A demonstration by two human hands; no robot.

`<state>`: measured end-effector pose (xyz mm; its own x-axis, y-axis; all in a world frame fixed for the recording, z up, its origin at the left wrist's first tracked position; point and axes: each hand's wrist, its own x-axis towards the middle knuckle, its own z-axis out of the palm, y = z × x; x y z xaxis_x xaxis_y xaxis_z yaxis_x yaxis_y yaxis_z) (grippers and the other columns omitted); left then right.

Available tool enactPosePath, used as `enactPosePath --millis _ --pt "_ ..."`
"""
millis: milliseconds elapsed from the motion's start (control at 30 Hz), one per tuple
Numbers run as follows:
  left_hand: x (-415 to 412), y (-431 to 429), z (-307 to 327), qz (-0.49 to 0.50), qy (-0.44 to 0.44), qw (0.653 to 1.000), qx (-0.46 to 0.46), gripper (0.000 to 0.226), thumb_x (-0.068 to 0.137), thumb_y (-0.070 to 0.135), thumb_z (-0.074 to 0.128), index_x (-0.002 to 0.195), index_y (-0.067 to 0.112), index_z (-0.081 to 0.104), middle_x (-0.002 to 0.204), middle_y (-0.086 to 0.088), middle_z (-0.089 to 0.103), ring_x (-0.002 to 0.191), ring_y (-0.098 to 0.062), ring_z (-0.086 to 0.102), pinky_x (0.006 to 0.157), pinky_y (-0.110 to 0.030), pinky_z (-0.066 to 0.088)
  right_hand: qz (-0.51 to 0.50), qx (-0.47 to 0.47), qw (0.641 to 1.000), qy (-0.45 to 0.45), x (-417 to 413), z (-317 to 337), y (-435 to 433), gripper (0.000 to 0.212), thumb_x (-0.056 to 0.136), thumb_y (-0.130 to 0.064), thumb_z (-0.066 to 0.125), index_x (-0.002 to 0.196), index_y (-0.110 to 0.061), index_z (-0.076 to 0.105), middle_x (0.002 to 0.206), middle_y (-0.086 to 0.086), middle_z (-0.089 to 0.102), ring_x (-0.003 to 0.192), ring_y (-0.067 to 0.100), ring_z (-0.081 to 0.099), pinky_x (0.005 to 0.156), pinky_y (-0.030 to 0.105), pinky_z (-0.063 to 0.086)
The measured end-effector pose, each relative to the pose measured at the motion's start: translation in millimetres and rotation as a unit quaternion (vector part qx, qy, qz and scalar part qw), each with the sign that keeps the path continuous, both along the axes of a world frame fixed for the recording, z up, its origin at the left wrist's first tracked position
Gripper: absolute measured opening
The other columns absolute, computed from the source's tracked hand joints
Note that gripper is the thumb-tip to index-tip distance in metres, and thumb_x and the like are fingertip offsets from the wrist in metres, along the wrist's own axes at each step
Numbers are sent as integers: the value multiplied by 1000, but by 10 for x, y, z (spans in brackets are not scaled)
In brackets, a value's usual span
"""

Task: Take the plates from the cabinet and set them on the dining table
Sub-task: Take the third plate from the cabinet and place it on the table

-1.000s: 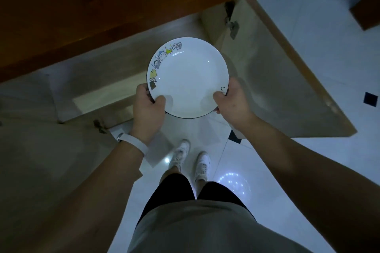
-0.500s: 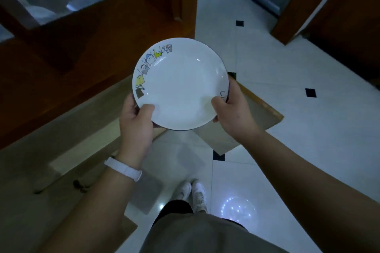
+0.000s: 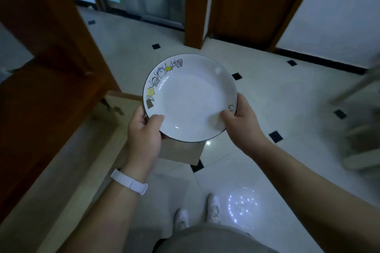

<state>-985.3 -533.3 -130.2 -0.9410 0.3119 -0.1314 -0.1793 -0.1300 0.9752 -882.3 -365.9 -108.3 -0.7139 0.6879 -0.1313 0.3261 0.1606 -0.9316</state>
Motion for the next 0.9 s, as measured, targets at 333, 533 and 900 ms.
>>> enactPosePath --millis 333,533,900 --pt "678 1426 164 -247 25 969 -1 43 83 -1 50 107 28 71 104 5 74 98 -19 69 85 -50 56 -250 1 968 12 1308 48 794 25 86 -3 47 107 -15 53 87 6 58 64 13 50 44 10 42" --pt "1276 2185 336 -332 12 943 9 44 89 -7 46 105 27 70 94 5 75 85 -18 69 67 -39 59 -330 -17 942 51 2053 105 1247 27 83 -5 48 104 -21 54 90 10 62 66 16 54 47 18 47" --pt "2795 3585 445 -485 35 874 10 42 88 -5 46 109 22 69 96 1 74 82 -20 67 61 -38 57 -473 -9 876 95 3731 159 2005 31 83 -6 46 105 -26 53 92 0 63 74 18 59 55 29 52"
